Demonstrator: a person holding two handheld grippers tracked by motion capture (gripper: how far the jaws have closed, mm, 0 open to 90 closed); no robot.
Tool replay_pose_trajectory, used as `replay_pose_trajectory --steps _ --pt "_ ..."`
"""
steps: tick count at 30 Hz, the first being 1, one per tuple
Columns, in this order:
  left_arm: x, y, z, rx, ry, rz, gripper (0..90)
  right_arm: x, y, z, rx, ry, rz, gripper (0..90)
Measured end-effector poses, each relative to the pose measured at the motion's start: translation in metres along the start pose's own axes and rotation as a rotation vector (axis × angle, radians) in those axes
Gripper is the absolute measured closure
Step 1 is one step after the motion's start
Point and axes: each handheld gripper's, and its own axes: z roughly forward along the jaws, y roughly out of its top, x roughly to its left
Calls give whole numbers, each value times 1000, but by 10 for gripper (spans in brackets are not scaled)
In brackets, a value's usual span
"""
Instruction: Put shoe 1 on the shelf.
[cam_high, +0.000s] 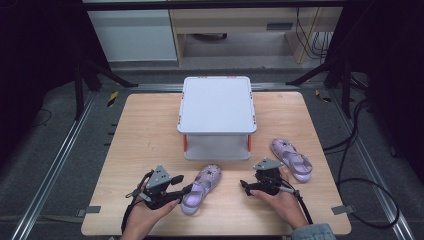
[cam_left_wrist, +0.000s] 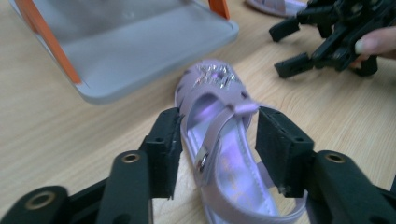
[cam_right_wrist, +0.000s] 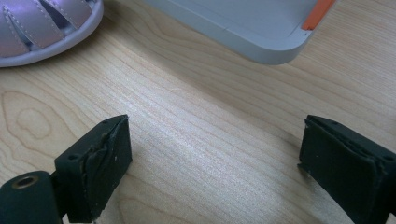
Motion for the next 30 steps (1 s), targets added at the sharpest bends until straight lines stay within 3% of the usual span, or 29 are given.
replay_pose_trajectory --steps 4,8,13,15,18,22,27,30 --pt "-2 -6 16 64 -1 50 457 0 0 0 0 0 0 94" --pt "-3 -5 20 70 10 47 500 0 0 0 0 1 0 94" --pt "1 -7 32 113 21 35 507 0 0 0 0 1 -1 94" --pt "4 -8 34 120 13 24 546 0 0 0 0 1 0 93" --pt "7 -9 37 138 -1 8 672 0 0 0 0 1 0 94" --pt "7 -6 35 124 13 -14 765 0 0 0 0 1 0 94" --pt "1 1 31 84 35 -21 785 0 0 0 -2 1 -5 103" --pt "-1 7 27 54 39 -26 788 -2 0 -3 -6 -1 -7 177"
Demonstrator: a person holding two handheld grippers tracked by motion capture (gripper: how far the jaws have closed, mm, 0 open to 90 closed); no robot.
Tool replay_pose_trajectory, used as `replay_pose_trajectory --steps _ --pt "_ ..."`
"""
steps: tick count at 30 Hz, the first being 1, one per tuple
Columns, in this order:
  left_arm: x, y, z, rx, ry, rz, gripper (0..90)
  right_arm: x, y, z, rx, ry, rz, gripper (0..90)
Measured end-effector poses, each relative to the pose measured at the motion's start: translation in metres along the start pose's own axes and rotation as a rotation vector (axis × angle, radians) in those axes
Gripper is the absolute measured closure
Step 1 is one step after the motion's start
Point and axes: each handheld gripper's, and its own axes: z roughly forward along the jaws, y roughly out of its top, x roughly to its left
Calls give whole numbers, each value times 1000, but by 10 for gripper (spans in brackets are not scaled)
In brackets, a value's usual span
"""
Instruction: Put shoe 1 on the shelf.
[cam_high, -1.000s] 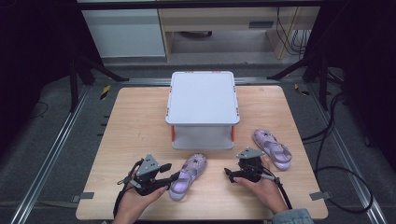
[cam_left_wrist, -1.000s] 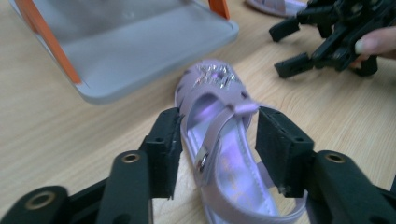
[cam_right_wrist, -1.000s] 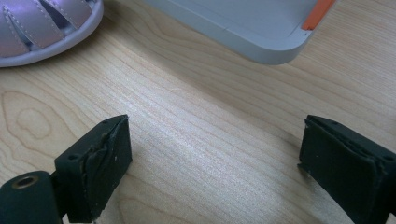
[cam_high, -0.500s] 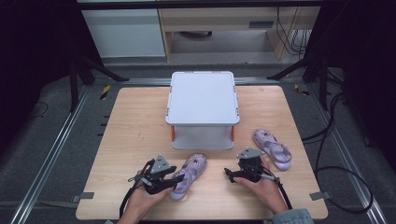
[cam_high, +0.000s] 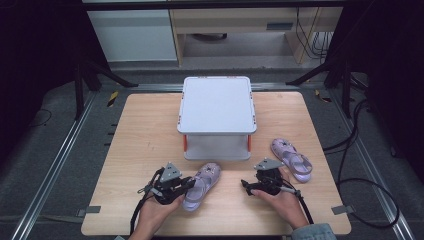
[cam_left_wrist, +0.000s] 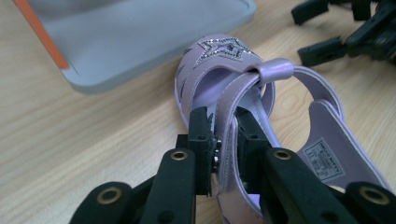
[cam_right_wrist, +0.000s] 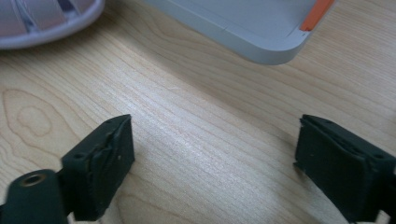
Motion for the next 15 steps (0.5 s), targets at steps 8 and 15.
replay_pose_trajectory --steps 8,15 --pt "6 16 3 -27 39 -16 788 -11 4 -16 -28 4 24 459" --pt "6 26 16 -40 93 -38 789 -15 21 -39 -113 -6 27 620"
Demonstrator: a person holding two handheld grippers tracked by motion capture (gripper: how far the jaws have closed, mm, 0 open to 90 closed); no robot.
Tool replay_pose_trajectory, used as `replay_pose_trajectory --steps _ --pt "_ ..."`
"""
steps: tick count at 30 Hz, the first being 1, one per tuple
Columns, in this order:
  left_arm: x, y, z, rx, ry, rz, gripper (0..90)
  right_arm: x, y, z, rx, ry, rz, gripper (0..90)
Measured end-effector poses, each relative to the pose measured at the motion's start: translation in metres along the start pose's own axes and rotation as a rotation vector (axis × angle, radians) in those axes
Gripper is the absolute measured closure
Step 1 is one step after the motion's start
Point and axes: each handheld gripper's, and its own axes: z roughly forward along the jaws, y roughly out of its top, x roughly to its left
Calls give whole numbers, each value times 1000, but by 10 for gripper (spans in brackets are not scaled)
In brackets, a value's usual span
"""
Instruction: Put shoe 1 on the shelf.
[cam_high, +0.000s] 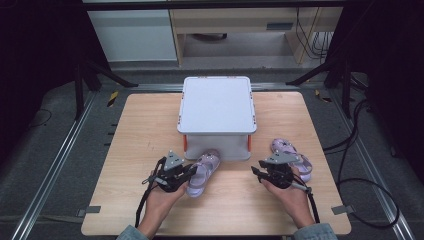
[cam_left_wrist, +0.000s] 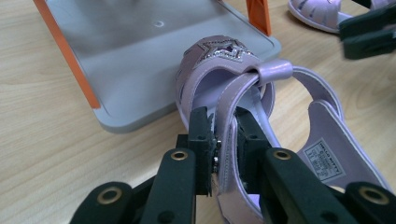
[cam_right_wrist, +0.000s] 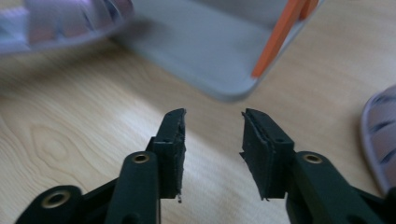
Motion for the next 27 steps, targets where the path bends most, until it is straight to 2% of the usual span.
replay_pose_trajectory --steps 5,9,12,20,27 --pt "2 6 7 -2 35 8 789 -2 21 -16 -44 3 -15 669" --pt "6 9 9 -10 56 -4 792 -8 38 -28 -59 -13 -22 766" --pt "8 11 10 -17 69 -2 796 -12 52 -37 -77 -3 -28 808" --pt "11 20 14 -40 96 -15 802 -16 84 -53 -120 11 -44 809" --pt "14 24 20 -50 117 -21 803 -18 108 -54 -159 45 -59 838"
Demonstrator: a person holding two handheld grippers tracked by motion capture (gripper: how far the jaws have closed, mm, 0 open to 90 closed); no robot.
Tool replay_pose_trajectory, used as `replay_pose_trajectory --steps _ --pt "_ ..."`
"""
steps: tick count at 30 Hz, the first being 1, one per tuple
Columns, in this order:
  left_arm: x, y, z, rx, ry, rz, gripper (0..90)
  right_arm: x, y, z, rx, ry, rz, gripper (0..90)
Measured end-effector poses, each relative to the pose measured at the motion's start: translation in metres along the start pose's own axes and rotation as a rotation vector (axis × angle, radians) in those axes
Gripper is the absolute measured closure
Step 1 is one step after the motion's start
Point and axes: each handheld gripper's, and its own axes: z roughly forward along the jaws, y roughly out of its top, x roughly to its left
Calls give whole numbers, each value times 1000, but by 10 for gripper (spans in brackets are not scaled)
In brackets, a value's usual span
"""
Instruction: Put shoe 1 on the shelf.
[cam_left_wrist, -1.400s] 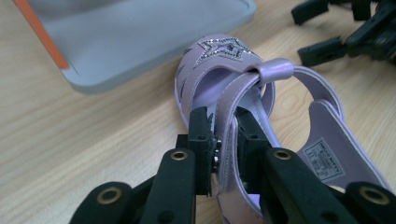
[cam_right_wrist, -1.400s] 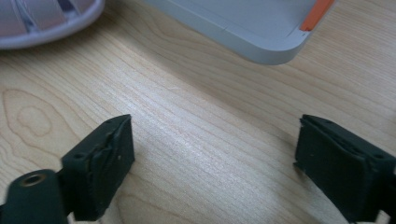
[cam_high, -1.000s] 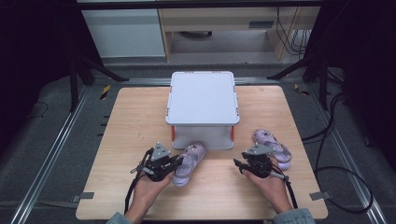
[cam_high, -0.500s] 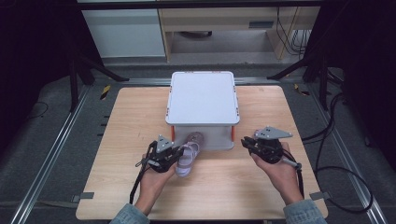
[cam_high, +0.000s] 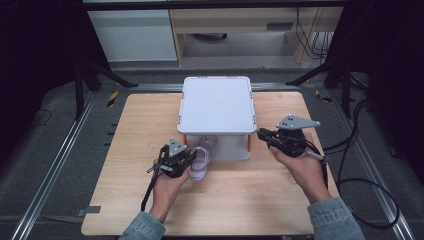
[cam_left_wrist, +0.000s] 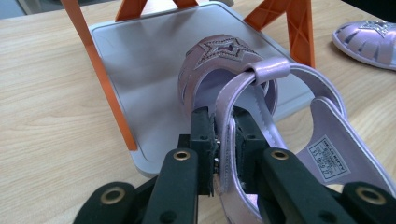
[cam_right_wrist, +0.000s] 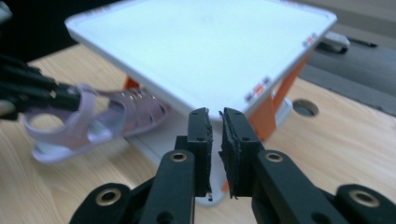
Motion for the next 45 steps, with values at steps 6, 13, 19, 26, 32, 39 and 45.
replay_pose_trajectory --steps 6,13,19,26,32,39,45 --pt "0 0 5 -12 3 -13 803 -3 21 13 -13 15 3 857" --pt "-2 -2 10 -25 28 -23 805 -1 31 35 11 32 -1 856" --pt "-3 -6 21 -33 47 -53 805 -3 28 57 50 29 0 858" --pt "-1 -8 32 -31 90 -70 805 -4 27 67 67 31 -10 858" --pt "0 -10 37 -30 121 -110 803 -3 27 67 70 30 -23 858" --pt "-3 -10 43 -9 112 -128 797 -3 27 67 69 29 -25 856" --pt "-5 -10 47 -9 106 -141 786 -3 27 68 68 29 -26 856"
